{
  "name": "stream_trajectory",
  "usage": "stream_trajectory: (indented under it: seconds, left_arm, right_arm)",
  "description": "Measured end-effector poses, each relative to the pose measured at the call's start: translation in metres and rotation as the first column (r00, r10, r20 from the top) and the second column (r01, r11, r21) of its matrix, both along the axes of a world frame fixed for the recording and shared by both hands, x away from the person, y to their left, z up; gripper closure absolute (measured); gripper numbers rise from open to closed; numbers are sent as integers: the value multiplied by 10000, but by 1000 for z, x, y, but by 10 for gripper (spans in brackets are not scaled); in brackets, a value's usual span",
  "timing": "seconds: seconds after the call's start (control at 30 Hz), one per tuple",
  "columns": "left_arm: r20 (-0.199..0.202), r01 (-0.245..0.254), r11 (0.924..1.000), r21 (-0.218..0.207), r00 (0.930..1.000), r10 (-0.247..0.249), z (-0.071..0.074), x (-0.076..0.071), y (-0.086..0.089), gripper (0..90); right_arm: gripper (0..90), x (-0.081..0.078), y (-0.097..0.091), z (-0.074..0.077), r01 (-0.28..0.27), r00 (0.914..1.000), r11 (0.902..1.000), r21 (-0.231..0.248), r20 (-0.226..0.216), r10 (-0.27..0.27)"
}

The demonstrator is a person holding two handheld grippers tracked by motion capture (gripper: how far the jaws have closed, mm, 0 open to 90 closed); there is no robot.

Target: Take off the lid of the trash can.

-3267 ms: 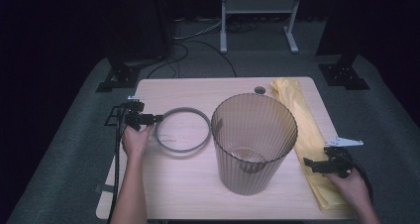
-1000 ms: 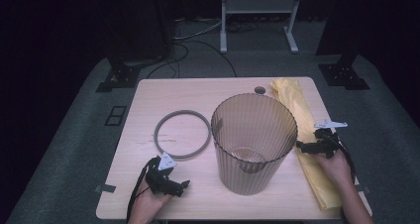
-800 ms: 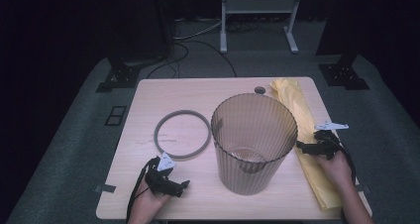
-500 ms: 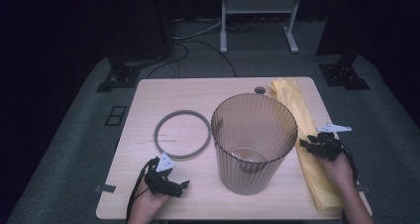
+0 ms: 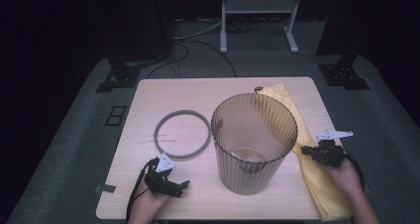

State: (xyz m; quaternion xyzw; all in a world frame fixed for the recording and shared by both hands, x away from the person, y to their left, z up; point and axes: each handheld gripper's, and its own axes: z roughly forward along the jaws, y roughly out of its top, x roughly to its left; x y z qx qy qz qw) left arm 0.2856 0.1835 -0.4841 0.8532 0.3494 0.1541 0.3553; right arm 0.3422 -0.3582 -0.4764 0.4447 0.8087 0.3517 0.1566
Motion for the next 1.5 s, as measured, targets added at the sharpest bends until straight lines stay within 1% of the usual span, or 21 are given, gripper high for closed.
stream_trajectory:
  seconds: [0.17,0.37,0.4,0.43,0.47,0.53,0.57,0.6,0.63,0.67,0.7,0.73,0.8,0.87,0.93,0.97,1.03,1.13,1.33,1.43,1.5]
  left_arm:
    - [-8,12,10000,25,10000,-12,0,-1,0,0]
    - [2,8,10000,11,10000,-8,0,-1,0,0]
    - [-7,12,10000,23,10000,-12,0,-1,0,0]
    - [3,11,10000,12,10000,-11,0,-1,0,0]
    - [4,11,10000,11,10000,-11,0,-1,0,0]
    - [-9,19,10000,20,10000,-19,0,-1,0,0]
    - [-9,19,10000,20,10000,-19,0,-1,0,0]
    - [-9,23,10000,19,10000,-23,0,-1,0,0]
    - [-13,32,10000,25,10000,-32,0,-1,0,0]
    - [-9,42,10000,26,10000,-42,0,0,0,0]
    - [-10,43,10000,23,10000,-43,0,0,0,0]
    - [-13,44,10000,28,10000,-44,0,0,0,0]
    - [-9,41,10000,25,10000,-41,0,0,0,0]
    - [-11,41,10000,22,10000,-41,0,0,0,0]
    - [-9,38,10000,17,10000,-38,0,0,0,0]
    - [-9,40,10000,19,10000,-40,0,0,0,0]
    - [-5,52,10000,11,10000,-52,0,0,0,0]
    - [-7,68,10000,14,10000,-68,0,0,0,0]
    - [-1,100,9999,10,9999,-100,0,0,0,0]
    - [-2,103,9999,10,9999,-103,0,0,0,0]
    - [-1,104,9999,13,9999,-104,0,0,0,0]
  right_arm:
    - [878,-20,1,1,-409,9990,9992,-10,-164,409]
    - [874,-42,10,1,-1160,9930,9932,31,-223,1160]
    - [841,-43,11,1,-1225,9923,9925,-40,-188,1224]
    - [780,-44,12,1,-1279,9916,9918,-13,-205,1279]
    - [686,-44,13,2,-1326,9907,9911,71,-285,1327]
    - [590,-42,14,3,-1211,9916,9926,110,-442,1215]
    - [590,-42,14,3,-1211,9916,9926,110,-442,1215]
    - [434,-40,15,5,-1110,9932,9938,11,-360,1109]
    - [399,-39,16,7,-1025,9942,9947,-36,-319,1023]
    - [310,-38,17,9,-926,9955,9956,-147,-207,923]
    - [261,-36,18,11,-759,9971,9968,-256,-98,757]
    - [238,-34,18,13,-653,9979,9973,-345,-56,652]
    - [130,-28,21,16,-275,9993,9980,-567,238,289]
    - [103,-20,23,17,197,9995,9988,-445,255,-186]
    - [38,-12,24,16,530,9979,9974,-483,397,-511]
    - [6,-8,26,15,642,9974,9969,-456,345,-626]
    - [1,-1,28,14,925,9952,9948,-416,362,-910]
    - [0,9,36,12,947,9949,9953,-190,364,-939]
    - [0,26,54,2,845,9964,9954,-447,139,-840]
    - [0,30,60,-5,742,9972,9942,-772,-55,-748]
    - [0,30,60,-7,731,9973,9950,-679,-44,-735]
